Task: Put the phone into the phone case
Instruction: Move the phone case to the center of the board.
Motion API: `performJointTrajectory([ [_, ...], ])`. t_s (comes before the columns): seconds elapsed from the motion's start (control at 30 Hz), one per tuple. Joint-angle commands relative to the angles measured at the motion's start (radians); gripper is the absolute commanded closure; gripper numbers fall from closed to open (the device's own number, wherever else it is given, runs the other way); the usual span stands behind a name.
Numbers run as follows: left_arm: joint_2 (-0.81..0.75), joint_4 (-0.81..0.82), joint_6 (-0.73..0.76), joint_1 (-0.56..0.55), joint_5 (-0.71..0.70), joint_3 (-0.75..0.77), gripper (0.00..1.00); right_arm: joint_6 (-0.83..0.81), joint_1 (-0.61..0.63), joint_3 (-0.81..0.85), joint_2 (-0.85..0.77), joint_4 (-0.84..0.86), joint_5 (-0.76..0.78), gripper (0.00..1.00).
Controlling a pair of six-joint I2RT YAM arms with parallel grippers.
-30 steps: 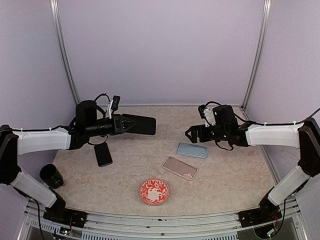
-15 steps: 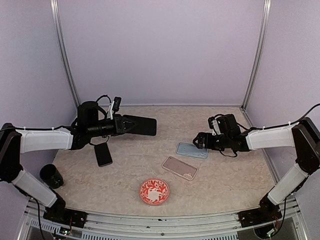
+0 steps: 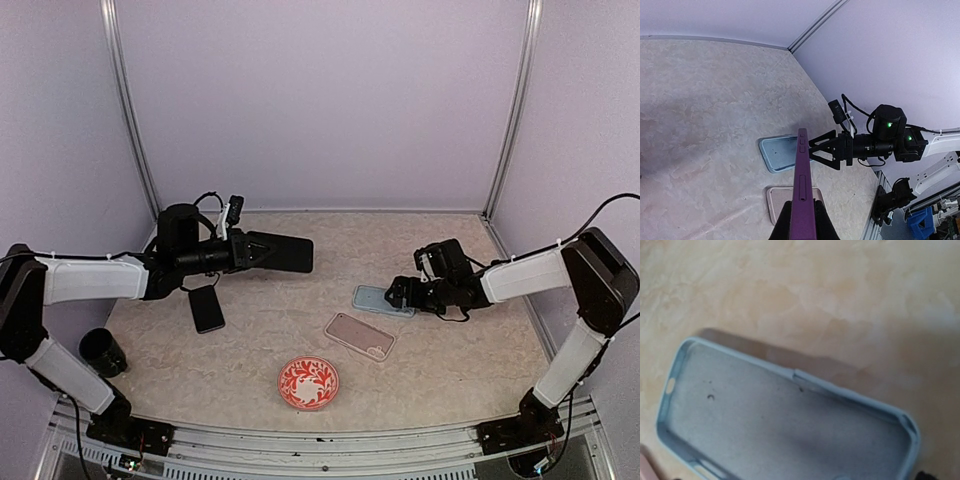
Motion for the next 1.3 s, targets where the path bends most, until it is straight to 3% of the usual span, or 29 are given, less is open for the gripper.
performJointTrajectory([
  [0.0,0.008,0.076,-0.011,-0.004,-0.004,0.006,1.0,0.016,-0.007,-0.012,0.03,0.046,-0.023,0.0],
  [0.37,0.042,0.055,-0.03,-0.002,-0.055,0.024,1.0,0.046,0.016,0.024,0.127,0.115,-0.125,0.0],
  [0.77,0.095,-0.04,-0.117,-0.005,-0.184,0.038,1.0,0.084,0.133,0.135,0.193,0.101,-0.136,0.0],
  [1.27,0.237,-0.105,-0.145,-0.039,-0.086,0.14,1.0,0.1,0.165,0.206,0.262,0.164,-0.199,0.0],
])
